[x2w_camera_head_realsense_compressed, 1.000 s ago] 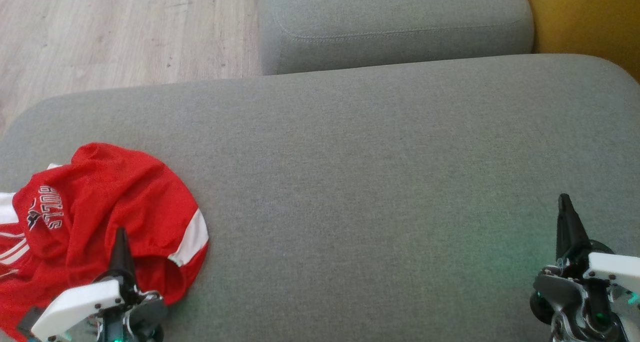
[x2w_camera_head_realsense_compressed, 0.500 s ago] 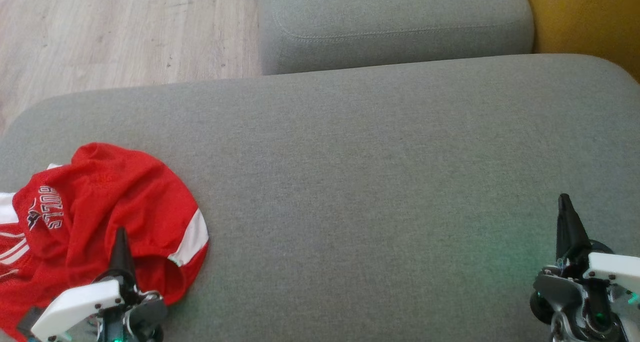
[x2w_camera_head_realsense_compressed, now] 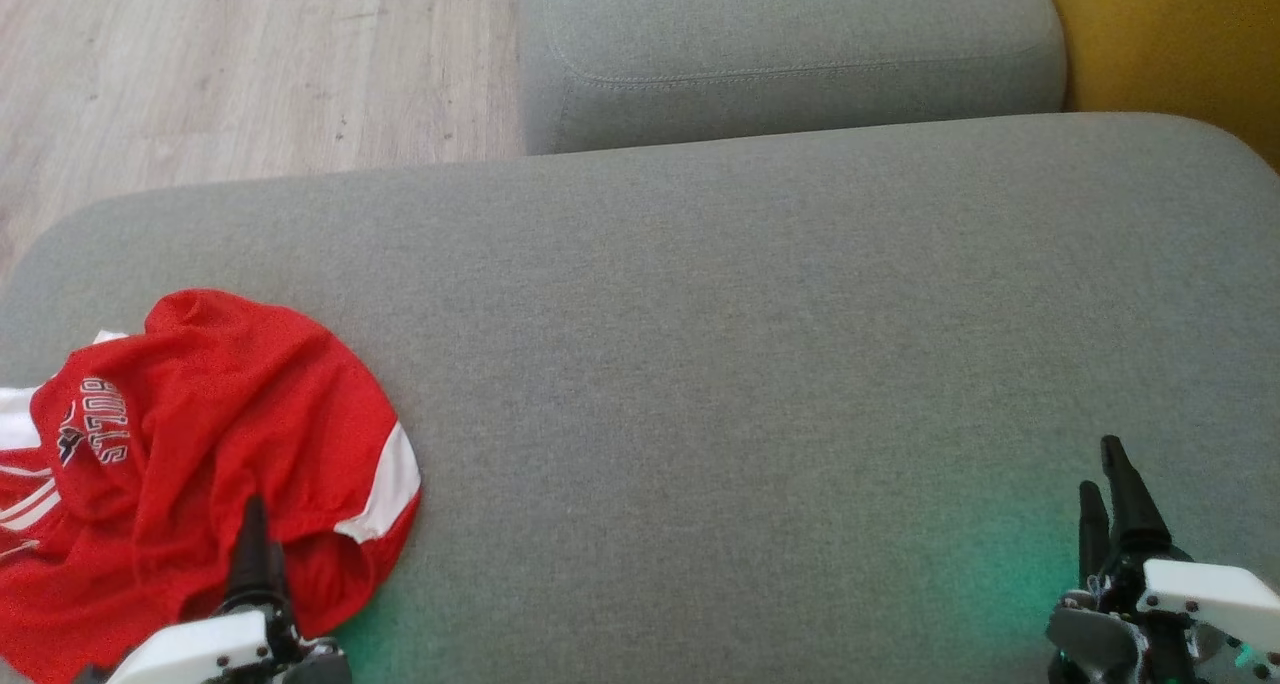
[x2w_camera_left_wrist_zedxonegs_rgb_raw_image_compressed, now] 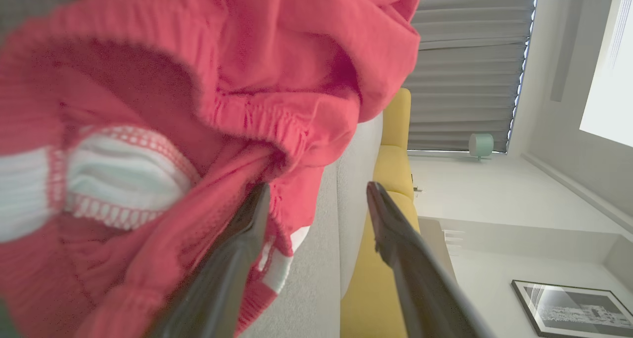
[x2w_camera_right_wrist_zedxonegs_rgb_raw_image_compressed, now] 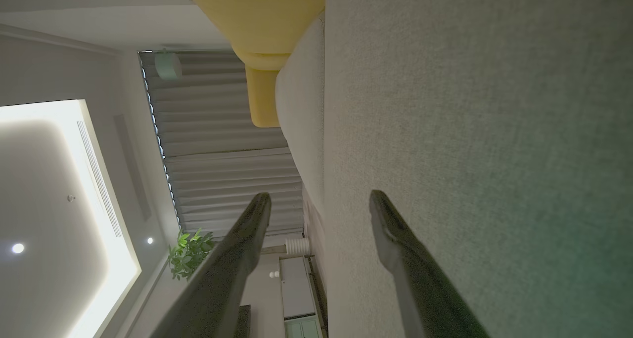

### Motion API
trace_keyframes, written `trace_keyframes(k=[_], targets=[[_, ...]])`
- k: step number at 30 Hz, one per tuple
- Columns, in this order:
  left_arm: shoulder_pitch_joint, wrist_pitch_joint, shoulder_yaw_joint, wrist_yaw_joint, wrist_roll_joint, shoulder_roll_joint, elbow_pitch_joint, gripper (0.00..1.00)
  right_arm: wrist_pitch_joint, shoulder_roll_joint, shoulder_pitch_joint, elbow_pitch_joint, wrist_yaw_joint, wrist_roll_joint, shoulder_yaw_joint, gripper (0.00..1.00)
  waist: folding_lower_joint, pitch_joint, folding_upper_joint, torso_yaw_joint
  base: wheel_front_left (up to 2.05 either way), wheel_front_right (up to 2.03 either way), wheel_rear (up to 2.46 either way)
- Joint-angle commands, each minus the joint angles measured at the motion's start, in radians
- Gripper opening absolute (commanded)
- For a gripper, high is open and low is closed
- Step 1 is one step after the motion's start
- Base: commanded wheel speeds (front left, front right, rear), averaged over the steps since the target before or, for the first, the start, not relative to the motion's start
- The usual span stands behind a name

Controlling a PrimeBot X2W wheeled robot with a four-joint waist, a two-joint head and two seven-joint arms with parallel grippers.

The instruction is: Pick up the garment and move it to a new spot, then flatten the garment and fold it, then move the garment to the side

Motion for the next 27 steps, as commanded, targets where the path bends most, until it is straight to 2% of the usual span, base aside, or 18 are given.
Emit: trace_keyframes(k=[1,15,22,27], targets=[[-0.039,-0.008,-0.002,0.0,0.021,0.007,-0.039,1.0,-0.015,-0.009,-0.038,-0.039,0.001,-0.016,0.005,1.0,0.0,-0.001,0.0,0.0,0.0,0.0,0.0],[-0.04,-0.049,-0.053,0.034,0.248,0.008,-0.118,1.0,-0.056,-0.008,-0.029,-0.08,0.003,-0.194,0.033,1.0,0.0,-0.018,0.0,-0.003,0.0,0.0,0.0],[-0.033,-0.076,-0.098,0.07,0.389,0.012,-0.141,1.0,-0.082,-0.01,-0.022,-0.104,0.004,-0.364,0.07,1.0,0.0,-0.031,0.0,-0.006,0.0,0.0,0.0],[-0.029,-0.09,-0.114,0.093,0.451,0.015,-0.15,1.0,-0.097,-0.015,-0.017,-0.117,0.005,-0.466,0.088,1.0,0.0,-0.038,0.0,-0.007,0.0,0.0,0.0]])
